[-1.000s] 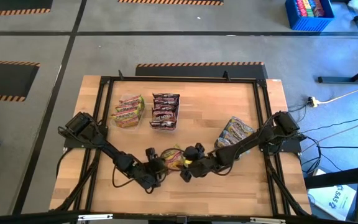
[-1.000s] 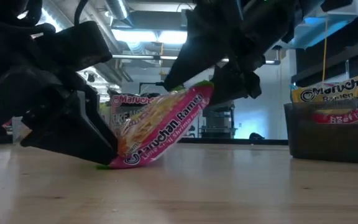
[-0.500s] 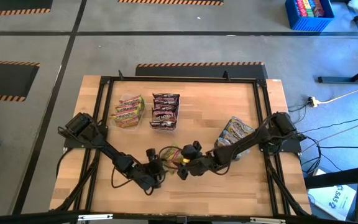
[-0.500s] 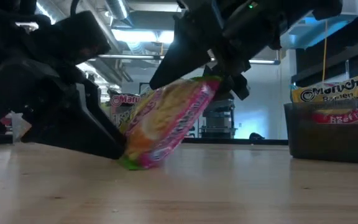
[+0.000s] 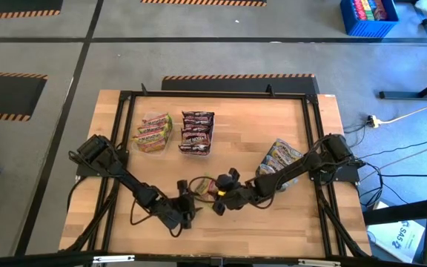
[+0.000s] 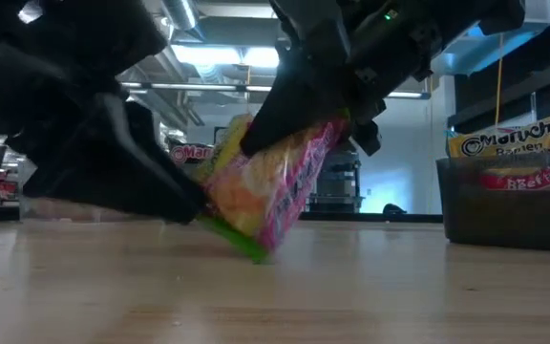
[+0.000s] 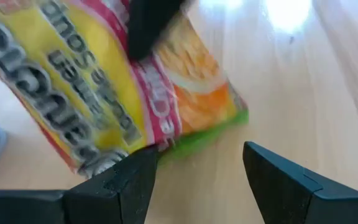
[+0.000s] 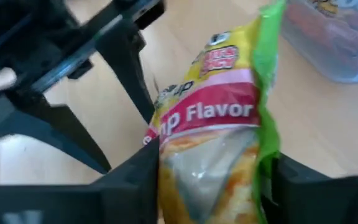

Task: Sort Maruchan noodles
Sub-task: Put the green noodle pack into the left transparent bin

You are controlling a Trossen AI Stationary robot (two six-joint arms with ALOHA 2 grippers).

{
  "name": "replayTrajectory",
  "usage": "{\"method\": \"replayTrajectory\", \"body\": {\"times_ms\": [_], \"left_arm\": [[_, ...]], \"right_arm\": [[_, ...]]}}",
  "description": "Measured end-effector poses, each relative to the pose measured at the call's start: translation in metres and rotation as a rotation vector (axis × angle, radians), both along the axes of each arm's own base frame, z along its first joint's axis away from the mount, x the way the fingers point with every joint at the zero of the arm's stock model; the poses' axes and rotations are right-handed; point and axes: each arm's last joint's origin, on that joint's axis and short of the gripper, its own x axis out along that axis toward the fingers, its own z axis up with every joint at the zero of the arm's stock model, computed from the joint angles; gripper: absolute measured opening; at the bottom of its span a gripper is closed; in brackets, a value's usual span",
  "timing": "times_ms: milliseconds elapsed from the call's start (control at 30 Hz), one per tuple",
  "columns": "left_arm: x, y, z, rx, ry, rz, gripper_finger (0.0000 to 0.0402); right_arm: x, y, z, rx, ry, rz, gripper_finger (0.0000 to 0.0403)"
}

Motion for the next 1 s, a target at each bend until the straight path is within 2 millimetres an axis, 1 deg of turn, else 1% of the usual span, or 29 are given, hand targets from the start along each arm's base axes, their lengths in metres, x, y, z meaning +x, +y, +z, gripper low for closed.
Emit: {"method": "replayTrajectory", "body": {"times_ms": [133,200,267,367,500,600,733,867,1000], "left_arm": [[0.002,-0.001,0.001,-0.043,0.027,-0.063,0.0234],[0.001,-0.002,0.002,-0.069,0.037,-0.081,0.0234],[-0.001,-0.004,0.009,-0.085,0.029,-0.096,0.0234],[-0.008,-0.005,0.029,-0.096,0.02,-0.114,0.0234],[-0.027,-0.003,0.064,-0.125,0.016,-0.128,0.0234],[-0.038,0.003,0.089,-0.163,-0.028,-0.118,0.0234],[-0.043,0.009,0.113,-0.231,-0.105,-0.108,0.0234],[-0.04,0.015,0.119,-0.273,-0.125,-0.103,0.0234],[-0.033,0.02,0.114,-0.309,-0.102,-0.103,0.0234]], "right_arm": [[0.0,0.001,0.0,-0.032,0.008,0.038,0.0136],[0.0,0.001,0.0,-0.054,0.011,0.054,0.0124],[0.0,0.001,0.0,-0.071,0.015,0.064,0.0119],[-0.001,0.003,0.0,-0.091,0.02,0.087,0.0121],[-0.004,0.01,0.002,-0.148,0.025,0.136,0.0121],[-0.011,0.021,0.008,-0.235,0.006,0.177,0.0117],[-0.017,0.043,0.022,-0.384,-0.094,0.235,0.0119],[-0.02,0.058,0.033,-0.498,-0.186,0.276,0.0121],[-0.018,0.06,0.04,-0.531,-0.241,0.292,0.0119]]}}
